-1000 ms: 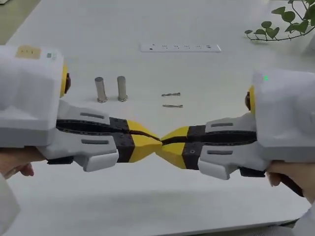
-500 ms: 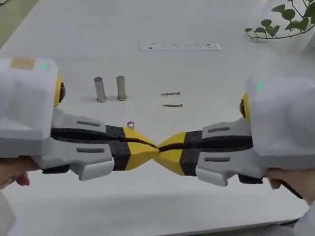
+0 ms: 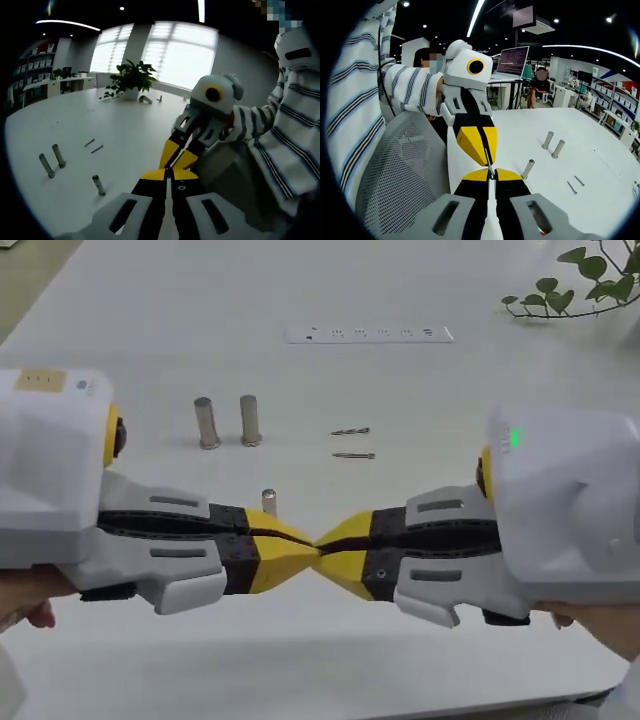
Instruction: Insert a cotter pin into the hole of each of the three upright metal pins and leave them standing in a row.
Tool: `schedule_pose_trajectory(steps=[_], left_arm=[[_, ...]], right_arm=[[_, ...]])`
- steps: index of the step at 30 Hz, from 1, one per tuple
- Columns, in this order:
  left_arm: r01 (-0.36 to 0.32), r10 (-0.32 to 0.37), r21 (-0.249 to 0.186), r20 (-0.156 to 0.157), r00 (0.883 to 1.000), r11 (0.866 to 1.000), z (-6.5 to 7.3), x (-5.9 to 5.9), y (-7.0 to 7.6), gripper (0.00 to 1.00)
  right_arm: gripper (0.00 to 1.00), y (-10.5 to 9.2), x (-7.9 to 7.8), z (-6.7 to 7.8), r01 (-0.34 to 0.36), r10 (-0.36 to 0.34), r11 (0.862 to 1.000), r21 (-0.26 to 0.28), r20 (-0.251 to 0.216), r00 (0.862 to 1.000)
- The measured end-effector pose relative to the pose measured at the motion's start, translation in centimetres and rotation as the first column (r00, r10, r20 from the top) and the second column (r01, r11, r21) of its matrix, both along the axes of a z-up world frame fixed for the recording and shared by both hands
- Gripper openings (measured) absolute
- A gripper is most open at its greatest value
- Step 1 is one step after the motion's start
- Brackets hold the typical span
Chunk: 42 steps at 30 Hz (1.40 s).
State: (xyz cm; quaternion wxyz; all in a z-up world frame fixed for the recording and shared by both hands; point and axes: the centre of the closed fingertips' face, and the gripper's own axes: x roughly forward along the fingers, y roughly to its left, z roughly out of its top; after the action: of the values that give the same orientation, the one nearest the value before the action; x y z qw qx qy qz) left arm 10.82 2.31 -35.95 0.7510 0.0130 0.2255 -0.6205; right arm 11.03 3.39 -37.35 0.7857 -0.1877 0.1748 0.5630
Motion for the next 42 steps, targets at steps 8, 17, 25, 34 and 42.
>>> schedule_pose_trajectory(steps=[8,17,25,34,42], left_arm=[[0.000,0.000,0.000,-0.018,1.000,1.000,-0.3,-0.3,0.3,0.00],[-0.021,0.018,-0.044,-0.070,0.997,0.999,0.2,-0.5,0.0,0.00],[-0.115,0.086,-0.120,-0.225,0.971,0.986,0.6,0.0,0.1,0.00],[-0.176,0.122,-0.122,-0.360,0.925,0.977,-0.1,-0.1,0.0,0.00],[-0.171,0.119,-0.117,-0.358,0.926,0.978,-0.3,-0.3,-0.3,0.00]], right_arm=[[0.00,0.0,-0.1,0.0,-0.028,0.029,0.999,-0.032,0.041,0.999],[0.00,-0.2,0.0,0.4,-0.047,0.054,0.997,-0.067,0.099,0.994],[0.00,-0.4,0.4,0.6,-0.030,0.038,0.997,-0.072,0.123,0.992],[0.00,-0.2,0.2,0.6,-0.029,0.039,0.997,-0.077,0.127,0.991],[0.00,-0.4,0.1,0.4,-0.024,0.035,0.996,-0.090,0.126,0.991]])
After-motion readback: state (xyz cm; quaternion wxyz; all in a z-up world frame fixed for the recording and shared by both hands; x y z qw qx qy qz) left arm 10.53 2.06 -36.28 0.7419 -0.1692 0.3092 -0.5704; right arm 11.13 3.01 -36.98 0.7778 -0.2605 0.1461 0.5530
